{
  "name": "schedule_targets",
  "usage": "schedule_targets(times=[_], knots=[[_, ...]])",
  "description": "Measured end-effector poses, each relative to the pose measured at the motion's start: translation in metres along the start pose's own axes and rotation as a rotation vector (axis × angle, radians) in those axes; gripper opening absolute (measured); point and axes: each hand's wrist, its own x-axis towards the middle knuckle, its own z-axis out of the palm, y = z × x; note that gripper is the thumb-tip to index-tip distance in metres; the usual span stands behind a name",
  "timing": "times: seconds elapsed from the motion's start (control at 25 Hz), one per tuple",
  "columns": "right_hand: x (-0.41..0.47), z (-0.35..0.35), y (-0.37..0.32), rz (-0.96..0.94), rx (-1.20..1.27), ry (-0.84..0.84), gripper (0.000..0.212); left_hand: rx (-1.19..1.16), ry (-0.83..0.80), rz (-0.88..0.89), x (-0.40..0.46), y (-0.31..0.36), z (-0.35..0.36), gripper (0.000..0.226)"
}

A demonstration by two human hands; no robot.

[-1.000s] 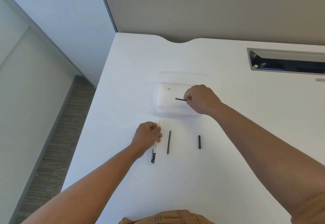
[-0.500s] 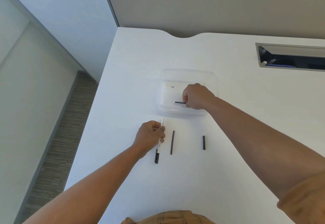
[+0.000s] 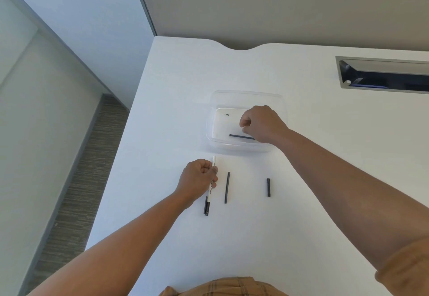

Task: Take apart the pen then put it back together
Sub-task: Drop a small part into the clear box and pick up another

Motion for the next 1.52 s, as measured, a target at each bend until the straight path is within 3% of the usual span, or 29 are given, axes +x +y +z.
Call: schedule_targets(times=[0.2, 0.28, 0.52, 0.64, 0.88, 1.12, 1.32, 1.52], knots=[[-0.045, 0.0, -0.012, -0.158, 0.172, 0.283, 0.021, 0.003, 0.0, 0.001, 0.0, 0.0, 0.0, 0.014], [-0.07, 0.012, -0.016, -0.222, 0.195, 0.311, 0.018, 0.007, -0.003, 0.007, 0.0, 0.0, 0.0, 0.014], [-0.108, 0.074, -0.014, -0.037, 0.018, -0.024, 0.015, 0.009, 0.005, 0.025, -0.004, -0.002, 0.001, 0.014], [-0.112, 0.094, -0.01, 0.044, -0.031, -0.104, 0.02, -0.003, 0.017, 0.028, -0.007, -0.002, 0.0, 0.011], [-0.109, 0.106, -0.018, 0.109, -0.04, -0.091, 0.042, -0.01, 0.024, 0.026, -0.009, -0.003, 0.001, 0.009], [-0.108, 0.108, -0.021, 0.112, -0.028, -0.132, 0.021, -0.016, 0.022, 0.036, -0.009, -0.004, 0.001, 0.009], [-0.109, 0.108, -0.022, 0.129, -0.022, -0.145, 0.019, -0.027, 0.018, 0.037, -0.009, -0.004, 0.001, 0.011], [-0.112, 0.105, -0.015, 0.208, 0.291, -0.082, 0.013, -0.021, 0.02, 0.033, -0.009, -0.005, 0.001, 0.011]])
